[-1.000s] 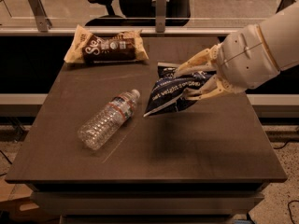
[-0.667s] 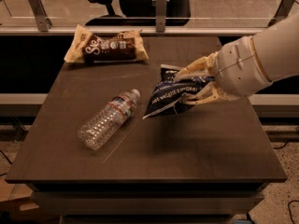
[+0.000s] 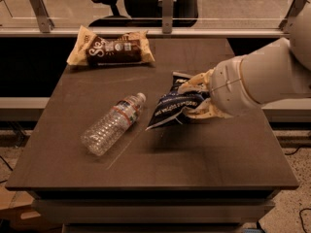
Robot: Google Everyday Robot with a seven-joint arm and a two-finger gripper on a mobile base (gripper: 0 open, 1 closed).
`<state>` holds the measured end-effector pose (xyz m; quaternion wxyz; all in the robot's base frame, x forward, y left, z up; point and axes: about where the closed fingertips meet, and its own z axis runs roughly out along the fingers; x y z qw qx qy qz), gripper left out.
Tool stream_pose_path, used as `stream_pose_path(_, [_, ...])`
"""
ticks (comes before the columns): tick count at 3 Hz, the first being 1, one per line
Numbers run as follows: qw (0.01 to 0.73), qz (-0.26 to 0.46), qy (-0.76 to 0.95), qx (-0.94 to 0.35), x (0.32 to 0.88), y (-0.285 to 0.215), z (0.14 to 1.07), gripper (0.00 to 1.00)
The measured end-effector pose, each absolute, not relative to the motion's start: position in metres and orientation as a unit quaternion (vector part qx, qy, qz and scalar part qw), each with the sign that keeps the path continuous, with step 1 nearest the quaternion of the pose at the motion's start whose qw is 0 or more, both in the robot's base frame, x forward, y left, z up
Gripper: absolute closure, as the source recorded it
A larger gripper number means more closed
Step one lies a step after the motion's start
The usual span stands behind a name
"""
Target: Move blue chip bag near water bottle
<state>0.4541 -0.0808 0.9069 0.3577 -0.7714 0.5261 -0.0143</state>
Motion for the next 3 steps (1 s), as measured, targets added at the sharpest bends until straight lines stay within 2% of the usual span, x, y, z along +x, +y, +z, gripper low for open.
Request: stream_pose_path(3, [0.313,-0.042,0.55,-0.773,0.429,-0.066,0.875,1.0])
